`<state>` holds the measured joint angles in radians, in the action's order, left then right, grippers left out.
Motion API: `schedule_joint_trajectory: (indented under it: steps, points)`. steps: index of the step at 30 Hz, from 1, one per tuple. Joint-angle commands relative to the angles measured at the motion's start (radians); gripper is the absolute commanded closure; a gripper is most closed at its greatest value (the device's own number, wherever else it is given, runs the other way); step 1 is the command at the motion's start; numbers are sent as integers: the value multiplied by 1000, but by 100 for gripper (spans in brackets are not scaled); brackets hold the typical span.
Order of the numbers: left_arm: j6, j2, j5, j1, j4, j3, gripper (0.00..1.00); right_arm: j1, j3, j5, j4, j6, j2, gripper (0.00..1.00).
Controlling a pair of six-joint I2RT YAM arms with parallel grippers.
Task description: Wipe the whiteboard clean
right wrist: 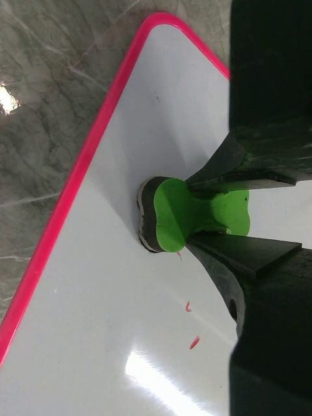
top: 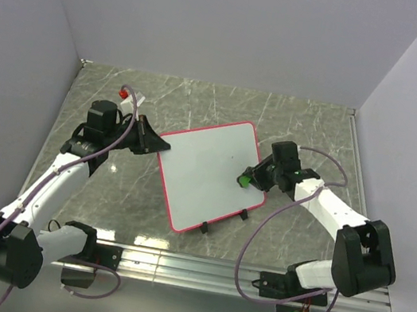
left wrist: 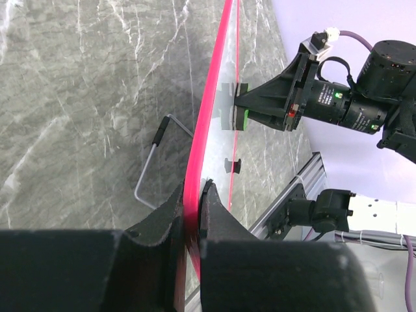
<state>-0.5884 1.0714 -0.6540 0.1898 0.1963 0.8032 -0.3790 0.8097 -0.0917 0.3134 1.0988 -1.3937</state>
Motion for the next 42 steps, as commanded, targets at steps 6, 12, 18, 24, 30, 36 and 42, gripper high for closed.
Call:
schedule_joint_trajectory:
  steps: [6,12,18,24,30,36,42]
  points:
    - [151,32,71,30,97,-22,100,-32,75,-60,-11,65,-51,100]
    - [150,33,70,33,95,-22,100,-98,326,-83,18,107,-148,100]
    - [153,24,83,40,103,-19,100,-104,367,-79,29,110,-188,100]
    - [156,22,86,42,106,-18,100,-64,168,-54,10,78,-107,100]
    - [154,27,86,43,106,-18,100,44,-119,-54,-25,32,40,100]
    - [150,4,148,45,126,-13,100,68,-155,-2,50,-45,180,100]
    - [171,-22,263,45,176,7,100,97,-147,158,234,-48,332,100]
